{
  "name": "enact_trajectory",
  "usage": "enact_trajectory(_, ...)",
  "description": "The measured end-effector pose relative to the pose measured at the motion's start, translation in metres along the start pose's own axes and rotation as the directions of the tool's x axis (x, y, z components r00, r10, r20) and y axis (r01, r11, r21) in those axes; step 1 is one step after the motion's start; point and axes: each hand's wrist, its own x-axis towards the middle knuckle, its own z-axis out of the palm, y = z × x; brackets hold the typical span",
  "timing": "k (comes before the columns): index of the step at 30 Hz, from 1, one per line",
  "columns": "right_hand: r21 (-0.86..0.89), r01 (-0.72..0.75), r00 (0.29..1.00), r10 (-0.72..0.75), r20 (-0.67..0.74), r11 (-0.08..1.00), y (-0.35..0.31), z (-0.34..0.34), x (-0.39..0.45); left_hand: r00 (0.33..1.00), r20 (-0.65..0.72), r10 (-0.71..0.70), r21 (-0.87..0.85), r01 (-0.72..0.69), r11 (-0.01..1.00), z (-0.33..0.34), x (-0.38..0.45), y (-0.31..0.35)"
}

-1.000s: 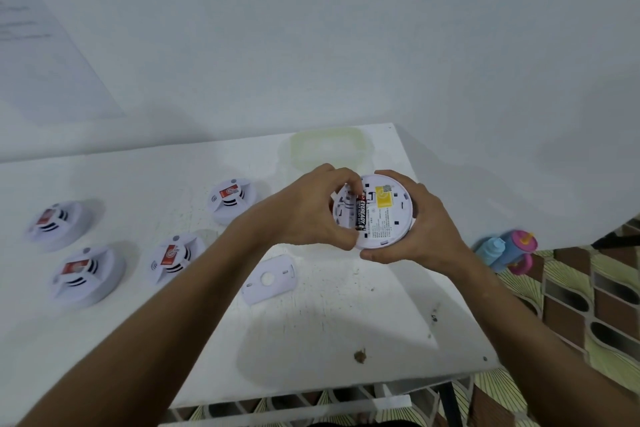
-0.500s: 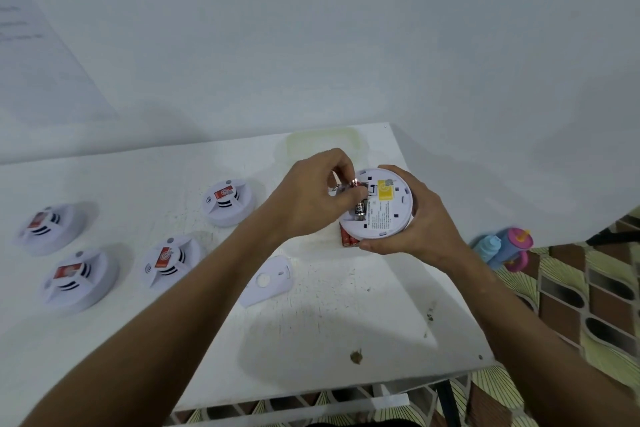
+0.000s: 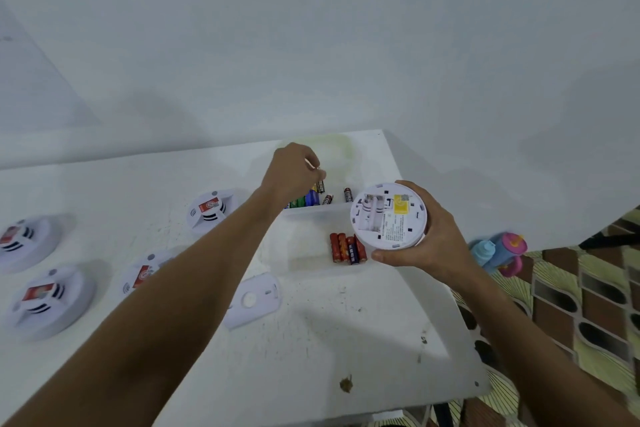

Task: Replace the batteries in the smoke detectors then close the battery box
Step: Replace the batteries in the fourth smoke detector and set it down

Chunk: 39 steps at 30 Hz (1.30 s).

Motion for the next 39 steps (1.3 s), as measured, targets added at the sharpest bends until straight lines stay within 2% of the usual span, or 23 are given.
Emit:
enact_trajectory(5,-0.057,0.013,1.0,-0.011,0.026,0.998,-0.002,-0.004,0.007,0.994,0.109,0.011,0.173,-0.03,0.984,0.018,0.016,-0.004)
enact_trajectory(9,-0.068,-0.007,1.0,0.009,0.03,0.998,0.002,-0.007,0.012,0.982,0.184,0.035,0.353,-0.099,0.93,0.02,0.017,-0.008)
enact_trajectory(15,-0.079,-0.027,0.999,0.029,0.024,0.997,0.006,-0.007,0.013,0.945,0.314,0.087,0.317,-0.19,0.929,0.018,0.013,-0.008)
enact_trajectory(19,-0.079,-0.046,0.999,0.048,0.026,0.996,0.008,-0.005,0.012,0.91,0.409,0.071,0.342,-0.225,0.912,0.02,0.015,-0.004)
enact_trajectory(26,-0.063,-0.05,0.998,0.052,0.03,0.997,0.007,-0.006,0.01,0.964,0.262,0.05,0.363,-0.146,0.92,0.023,0.017,-0.009)
enact_trajectory(34,-0.062,-0.013,0.999,0.016,0.044,0.998,0.002,-0.005,0.01,0.916,0.368,0.161,0.256,-0.266,0.929,0.021,0.015,-0.007)
enact_trajectory(39,-0.02,0.021,0.999,-0.021,0.042,1.0,-0.002,-0.008,0.006,0.954,0.259,0.154,0.178,-0.204,0.963,0.009,0.002,-0.002)
